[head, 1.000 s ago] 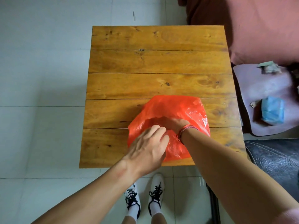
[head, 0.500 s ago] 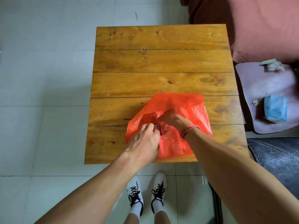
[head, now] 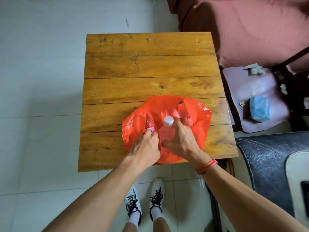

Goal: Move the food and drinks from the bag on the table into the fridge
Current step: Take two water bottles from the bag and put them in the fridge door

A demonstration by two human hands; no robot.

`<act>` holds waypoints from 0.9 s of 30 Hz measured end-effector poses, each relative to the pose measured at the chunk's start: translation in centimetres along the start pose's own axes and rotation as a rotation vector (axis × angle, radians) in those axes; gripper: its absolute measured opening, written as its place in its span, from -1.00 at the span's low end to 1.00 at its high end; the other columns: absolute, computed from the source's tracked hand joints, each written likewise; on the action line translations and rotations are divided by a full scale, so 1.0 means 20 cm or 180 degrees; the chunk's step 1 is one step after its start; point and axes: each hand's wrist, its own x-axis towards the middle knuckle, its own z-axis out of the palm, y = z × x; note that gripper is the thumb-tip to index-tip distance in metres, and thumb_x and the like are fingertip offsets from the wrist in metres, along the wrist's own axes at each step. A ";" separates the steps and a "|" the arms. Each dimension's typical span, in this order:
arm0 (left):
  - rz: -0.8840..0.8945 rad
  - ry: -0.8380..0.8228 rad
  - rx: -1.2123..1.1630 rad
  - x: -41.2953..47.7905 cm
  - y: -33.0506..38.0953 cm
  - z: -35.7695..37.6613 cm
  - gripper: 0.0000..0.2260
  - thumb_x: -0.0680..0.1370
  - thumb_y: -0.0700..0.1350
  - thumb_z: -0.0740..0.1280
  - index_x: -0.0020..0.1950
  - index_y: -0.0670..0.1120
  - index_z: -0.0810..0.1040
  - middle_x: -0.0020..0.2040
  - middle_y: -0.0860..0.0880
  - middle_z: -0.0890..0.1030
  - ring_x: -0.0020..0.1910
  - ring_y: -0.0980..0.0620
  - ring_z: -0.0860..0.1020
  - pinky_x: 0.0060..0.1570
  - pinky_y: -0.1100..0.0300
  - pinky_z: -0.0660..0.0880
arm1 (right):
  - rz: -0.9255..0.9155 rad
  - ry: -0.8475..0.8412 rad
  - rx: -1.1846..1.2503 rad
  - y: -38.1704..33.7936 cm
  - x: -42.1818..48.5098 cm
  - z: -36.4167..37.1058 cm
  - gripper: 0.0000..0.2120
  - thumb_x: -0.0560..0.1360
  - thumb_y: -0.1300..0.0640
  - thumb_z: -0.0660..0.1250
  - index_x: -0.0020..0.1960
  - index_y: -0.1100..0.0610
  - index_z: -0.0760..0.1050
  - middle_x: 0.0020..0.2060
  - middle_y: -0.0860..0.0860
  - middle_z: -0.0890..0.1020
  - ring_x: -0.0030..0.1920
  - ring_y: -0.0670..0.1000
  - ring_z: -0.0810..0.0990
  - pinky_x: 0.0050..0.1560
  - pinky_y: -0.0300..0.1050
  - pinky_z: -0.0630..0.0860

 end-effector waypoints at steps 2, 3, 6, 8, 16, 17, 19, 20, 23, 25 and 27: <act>-0.0019 -0.0024 -0.0011 -0.01 -0.01 0.02 -0.70 0.50 -0.24 0.23 0.23 -0.20 0.43 0.20 -0.17 0.45 0.20 -0.22 0.47 0.13 -0.03 0.41 | 0.0014 -0.0078 0.0142 0.01 -0.04 0.00 -0.23 0.30 0.21 0.45 0.44 0.11 0.20 -0.19 0.11 0.62 -0.28 0.28 0.58 -0.28 0.06 0.50; -0.0014 -0.0001 -0.0023 -0.01 -0.02 0.03 -0.71 0.50 -0.24 0.23 0.23 -0.20 0.44 0.18 -0.17 0.45 0.18 -0.22 0.48 0.13 -0.05 0.42 | 0.0023 -0.0115 0.0193 0.02 -0.06 0.01 -0.26 0.31 0.20 0.44 0.41 0.06 0.18 -0.26 0.07 0.61 -0.31 0.25 0.57 -0.31 0.04 0.49; -0.0106 0.0063 -0.0245 0.01 -0.04 0.07 -0.72 0.52 -0.22 0.22 0.21 -0.22 0.48 0.20 -0.16 0.46 0.14 -0.24 0.50 0.13 -0.04 0.47 | 0.0088 -0.0254 0.0255 0.02 -0.09 0.04 -0.33 0.28 0.18 0.45 0.23 -0.07 0.14 -0.22 0.10 0.64 -0.24 0.31 0.60 -0.25 0.11 0.56; -0.0309 0.0101 -0.0511 0.06 -0.06 0.08 -0.75 0.51 -0.21 0.23 0.17 -0.20 0.51 0.16 -0.14 0.48 0.11 -0.23 0.51 0.10 0.00 0.49 | -0.0010 -0.0200 0.0253 0.03 -0.11 0.06 -0.36 0.28 0.20 0.47 0.16 -0.05 0.15 -0.23 0.11 0.64 -0.23 0.33 0.60 -0.25 0.15 0.56; -0.0992 0.0162 -0.1187 0.33 -0.04 0.10 -0.85 0.52 -0.17 0.26 -0.08 -0.25 0.53 -0.09 -0.25 0.62 -0.09 -0.23 0.57 -0.22 0.11 0.39 | -0.0138 0.0253 0.0643 0.03 -0.19 -0.12 -0.44 0.29 0.22 0.54 0.21 0.05 0.40 -0.09 -0.06 0.64 -0.16 0.02 0.57 -0.19 -0.15 0.48; -0.1032 0.0176 -0.1231 0.35 -0.02 0.11 -0.84 0.51 -0.17 0.26 -0.08 -0.27 0.53 -0.07 -0.27 0.62 -0.06 -0.25 0.58 -0.20 0.09 0.41 | -0.0190 0.0283 0.0681 0.03 -0.20 -0.15 -0.41 0.28 0.22 0.55 0.24 0.04 0.42 -0.06 -0.08 0.64 -0.14 -0.03 0.57 -0.17 -0.21 0.49; -0.1115 0.0245 -0.1204 0.38 0.01 0.12 -0.79 0.48 -0.14 0.27 -0.03 -0.28 0.54 0.04 -0.31 0.57 0.07 -0.29 0.54 -0.07 0.03 0.48 | -0.0273 0.0411 0.0671 0.02 -0.21 -0.20 -0.36 0.27 0.23 0.59 0.28 0.07 0.44 -0.05 -0.13 0.60 -0.11 -0.12 0.51 -0.15 -0.43 0.44; -0.1206 0.0231 -0.1142 0.39 0.03 0.14 -0.75 0.47 -0.13 0.28 0.03 -0.27 0.55 0.13 -0.33 0.52 0.17 -0.31 0.49 0.06 -0.02 0.49 | -0.0313 0.0508 0.0642 0.02 -0.22 -0.23 -0.35 0.26 0.22 0.61 0.29 0.09 0.45 -0.05 -0.15 0.58 -0.10 -0.16 0.49 -0.15 -0.51 0.39; -0.1478 0.0218 -0.0979 0.45 0.05 0.17 -0.56 0.46 -0.09 0.34 0.26 -0.30 0.48 0.36 -0.42 0.31 0.42 -0.34 0.27 0.37 -0.09 0.33 | -0.0405 0.0741 0.0632 0.02 -0.23 -0.29 -0.37 0.24 0.18 0.63 0.26 0.08 0.50 -0.06 -0.14 0.60 -0.13 -0.18 0.51 -0.17 -0.56 0.37; -0.1790 0.0221 -0.0994 0.49 0.04 0.18 -0.32 0.45 -0.04 0.40 0.45 -0.31 0.25 0.42 -0.40 0.23 0.46 -0.35 0.19 0.42 -0.17 0.25 | -0.0453 0.0782 0.0654 0.03 -0.24 -0.33 -0.38 0.22 0.19 0.63 0.23 0.05 0.51 -0.06 -0.11 0.62 -0.13 -0.20 0.55 -0.20 -0.53 0.39; -0.1996 0.0278 -0.1019 0.53 0.02 0.20 -0.27 0.45 0.00 0.44 0.47 -0.30 0.21 0.45 -0.36 0.21 0.48 -0.33 0.17 0.44 -0.21 0.19 | -0.0501 0.0797 0.0643 0.04 -0.25 -0.35 -0.39 0.21 0.20 0.63 0.21 0.04 0.52 -0.05 -0.11 0.63 -0.11 -0.19 0.55 -0.19 -0.51 0.40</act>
